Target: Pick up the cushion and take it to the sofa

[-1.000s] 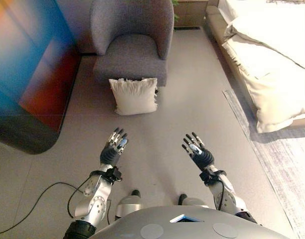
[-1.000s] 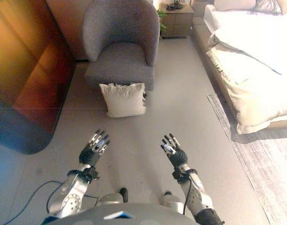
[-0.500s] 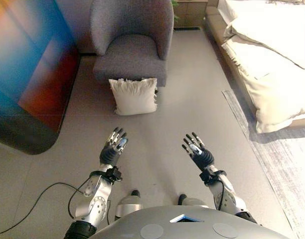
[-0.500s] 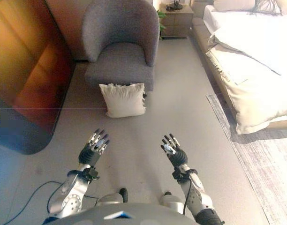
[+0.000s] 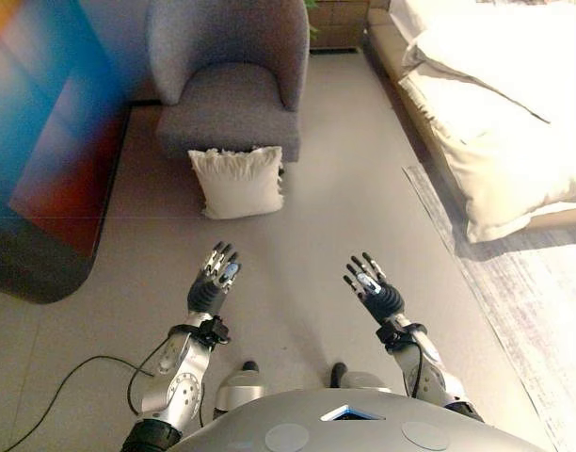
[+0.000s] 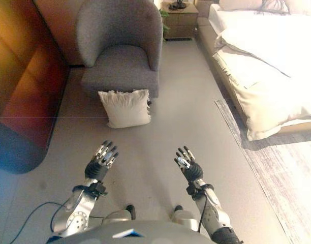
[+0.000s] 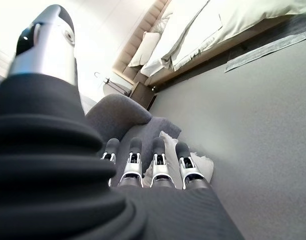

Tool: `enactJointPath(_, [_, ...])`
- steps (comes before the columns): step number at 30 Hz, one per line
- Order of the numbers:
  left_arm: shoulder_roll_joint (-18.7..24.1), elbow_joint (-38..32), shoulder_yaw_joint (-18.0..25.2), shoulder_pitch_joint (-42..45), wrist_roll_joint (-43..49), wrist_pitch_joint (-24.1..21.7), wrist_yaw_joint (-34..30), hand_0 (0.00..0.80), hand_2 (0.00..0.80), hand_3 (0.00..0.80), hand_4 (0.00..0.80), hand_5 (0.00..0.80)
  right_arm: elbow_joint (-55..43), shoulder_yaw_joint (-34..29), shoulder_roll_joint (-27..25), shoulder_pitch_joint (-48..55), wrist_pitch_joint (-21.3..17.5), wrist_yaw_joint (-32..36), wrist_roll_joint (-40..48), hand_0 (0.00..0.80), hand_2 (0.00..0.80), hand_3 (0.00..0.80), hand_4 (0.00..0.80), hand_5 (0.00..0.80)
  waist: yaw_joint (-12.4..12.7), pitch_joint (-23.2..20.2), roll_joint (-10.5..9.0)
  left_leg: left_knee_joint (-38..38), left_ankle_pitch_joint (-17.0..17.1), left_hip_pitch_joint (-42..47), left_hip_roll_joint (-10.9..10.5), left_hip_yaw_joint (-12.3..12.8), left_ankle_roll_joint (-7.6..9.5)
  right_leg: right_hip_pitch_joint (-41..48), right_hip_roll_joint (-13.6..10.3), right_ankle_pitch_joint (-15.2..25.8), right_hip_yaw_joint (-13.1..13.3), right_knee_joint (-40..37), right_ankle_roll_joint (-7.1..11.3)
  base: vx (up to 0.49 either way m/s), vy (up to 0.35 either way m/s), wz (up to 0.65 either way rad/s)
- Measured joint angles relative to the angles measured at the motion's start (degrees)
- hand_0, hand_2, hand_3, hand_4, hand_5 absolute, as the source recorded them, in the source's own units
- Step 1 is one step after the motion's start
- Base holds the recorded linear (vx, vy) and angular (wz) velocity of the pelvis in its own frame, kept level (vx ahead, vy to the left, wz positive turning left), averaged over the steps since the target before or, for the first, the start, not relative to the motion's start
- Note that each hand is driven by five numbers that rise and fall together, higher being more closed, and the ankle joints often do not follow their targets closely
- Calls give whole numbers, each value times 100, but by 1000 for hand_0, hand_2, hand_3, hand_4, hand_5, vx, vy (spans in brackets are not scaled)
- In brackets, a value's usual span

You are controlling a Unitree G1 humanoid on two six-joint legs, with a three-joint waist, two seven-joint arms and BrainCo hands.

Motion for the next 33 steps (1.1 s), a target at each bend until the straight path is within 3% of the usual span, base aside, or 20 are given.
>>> enactJointPath(4, [25, 58, 83, -289, -1, 8, -23, 0, 0, 0, 0, 0, 4, -24, 23, -58, -83, -67, -7, 0, 0, 0, 0, 0, 11, 217, -144, 488, -245, -235, -190, -32, 156, -479, -283, -405, 10, 1064, 101, -30, 178, 5])
enactJointPath(6, [10, 158, 169, -502, -1, 18, -21, 0, 0, 0, 0, 0, -7, -45, 43, -106, -160, -85, -36, 0, 0, 0, 0, 0, 9, 449, -43, 1117, -521, -550, -271, -37, 374, -1007, -416, -418, 48, 2113, 116, -3, 253, 6])
enactJointPath(7, [-20, 276, 237, -609, -2, 67, -12, 0, 0, 0, 0, 0, -67, -91, -2, -129, -232, -96, -49, 0, 0, 0, 0, 0, -46, 565, 89, 1582, -746, -760, -183, -127, 408, -1390, -440, -308, 250, 2851, 114, 37, 154, 28])
enactJointPath(10, [74, 307, 382, -520, -66, 123, -7, 0, 0, 0, 0, 0, -92, -102, 25, 180, -239, -101, -47, 0, 0, 0, 0, 0, -133, 652, 323, 1642, -766, -809, -170, -399, 555, -1997, -260, 428, 846, 3807, -115, 108, 55, 49])
enactJointPath(12, [212, 304, 466, -412, -70, 127, -7, 0, 0, 0, 0, 0, -95, -146, 31, 258, -236, -101, -40, 0, 0, 0, 0, 0, -147, 648, 314, 1446, -708, -903, -171, -581, 649, -2142, -63, 178, 950, 3616, -112, 229, -54, 57])
enactJointPath(14, [275, 305, 471, -422, -67, 129, -21, 0, 0, 0, 0, 0, -96, -268, 44, 254, -238, -101, 6, 0, 0, 0, 0, 0, -192, 622, 249, 1134, -699, -988, -254, -919, 664, -2010, 178, -150, 987, 2646, -4, 282, -48, 83])
enactJointPath(16, [301, 311, 462, -447, -60, 127, -21, 0, 0, 0, 0, 0, -83, -322, 24, 158, -241, -105, 37, 0, 0, 0, 0, 0, -308, 663, 23, 1162, -500, -1052, -483, -1064, 913, -1653, 210, -399, 1088, 1618, 185, 342, -8, 76])
enactJointPath(18, [307, 302, 317, -410, -52, 122, -13, 0, 0, 0, 0, 0, -36, -340, 6, 108, -240, -120, 142, 0, 0, 0, 0, 0, -300, 596, -123, 1268, -421, -1128, -669, -1142, 838, -1448, 331, -399, 1073, 1077, 197, 352, 42, 52])
enactJointPath(19, [299, 314, 189, -440, -49, 120, 9, 0, 0, 0, 0, 0, -21, -383, 20, 99, -237, -130, 207, 0, 0, 0, 0, 0, -356, 534, -284, 1193, -465, -1180, -765, -1338, 737, -1405, 407, -341, 1128, 1010, 112, 361, 59, 102])
enactJointPath(20, [334, 339, 1, -542, -44, 114, 22, 0, 0, 0, 0, 0, 37, -536, 160, 119, -237, -150, 250, 0, 0, 0, 0, 0, -596, 428, -420, 1398, -637, -1218, -1042, -1370, 740, -1447, 208, -265, 1065, 896, 56, 323, 52, 115])
enactJointPath(21, [222, 375, -65, -608, -44, 123, 29, 0, 0, 0, 0, 0, 38, -602, 72, 101, -233, -165, 296, 0, 0, 0, 0, 0, -634, 509, -482, 2302, -985, -1285, -1184, -1024, 906, -1404, 156, -241, 1039, 1036, 114, 330, 57, 76])
enactJointPath(22, [105, 302, -87, -455, -44, 122, 29, 0, 0, 0, 0, 0, -111, -602, -89, 155, -229, -168, 324, 0, 0, 0, 0, 0, -558, 530, -382, 2166, -1192, -753, -1238, -942, 1034, -1445, 175, -218, 1027, 1463, 195, 337, 71, -2])
enactJointPath(23, [46, 192, -62, -291, -44, 102, 25, 0, 0, 0, 0, 0, -160, -624, -194, 120, -238, -152, 333, 0, 0, 0, 0, 0, -556, 556, -173, 1422, -1316, -40, -1170, -1198, 1126, -1876, 323, -609, 746, 2363, 530, 368, 95, -60])
enactJointPath(25, [142, 232, 76, -280, -45, 106, 32, 0, 0, 0, 0, 0, -171, -532, -201, -7, -202, -185, 333, 0, 0, 0, 0, 0, -489, 563, -315, 1342, -1362, -3, -1203, -1080, 1139, -2647, 279, -685, 393, 2673, 549, 354, 106, -46])
enactJointPath(26, [156, 208, 112, -268, -45, 105, 29, 0, 0, 0, 0, 0, -163, -542, -179, 0, -196, -168, 329, 0, 0, 0, 0, 0, -453, 582, -413, 1285, -1382, 97, -1217, -968, 1107, -2899, 201, -594, -29, 2571, 524, 408, 84, -40])
enactJointPath(28, [173, 209, 108, -140, -46, 120, 34, 0, 0, 0, 0, 0, -135, -538, -140, 108, -147, -132, 320, 0, 0, 0, 0, 0, -445, 527, -499, 1182, -1567, 377, -1212, -800, 1024, -2943, 283, -340, -558, 2043, 222, 438, 68, -43])
enactJointPath(29, [118, 212, 104, -109, -46, 123, 32, 0, 0, 0, 0, 0, -140, -540, -145, 214, -143, -131, 321, 0, 0, 0, 0, 0, -458, 453, -458, 1271, -1755, 438, -1173, -817, 1028, -2882, 374, -287, -523, 1930, 131, 431, 47, -6])
enactJointPath(30, [46, 199, 84, -98, -49, 123, 30, 0, 0, 0, 0, 0, -150, -543, -162, 362, -133, -141, 322, 0, 0, 0, 0, 0, -553, 300, -380, 1369, -1930, 461, -1135, -827, 989, -2838, 434, -278, -507, 1907, 115, 438, 20, -2])
enactJointPath(31, [-42, 209, 70, -91, -49, 119, 33, 0, 0, 0, 0, 0, -139, -547, -193, 428, -95, -177, 322, 0, 0, 0, 0, 0, -608, 200, -247, 1373, -2065, 603, -1006, -839, 901, -2734, 527, -43, -633, 1884, -177, 369, -29, 8])
enactJointPath(33, [-64, 197, -54, -111, -50, 129, 56, 0, 0, 0, 0, 0, -136, -541, -201, 474, -74, -207, 327, 0, 0, 0, 0, 0, -783, 45, 54, 1642, -2178, 714, -728, -764, 626, -2478, 721, 28, -870, 1817, -372, 383, -55, 18])
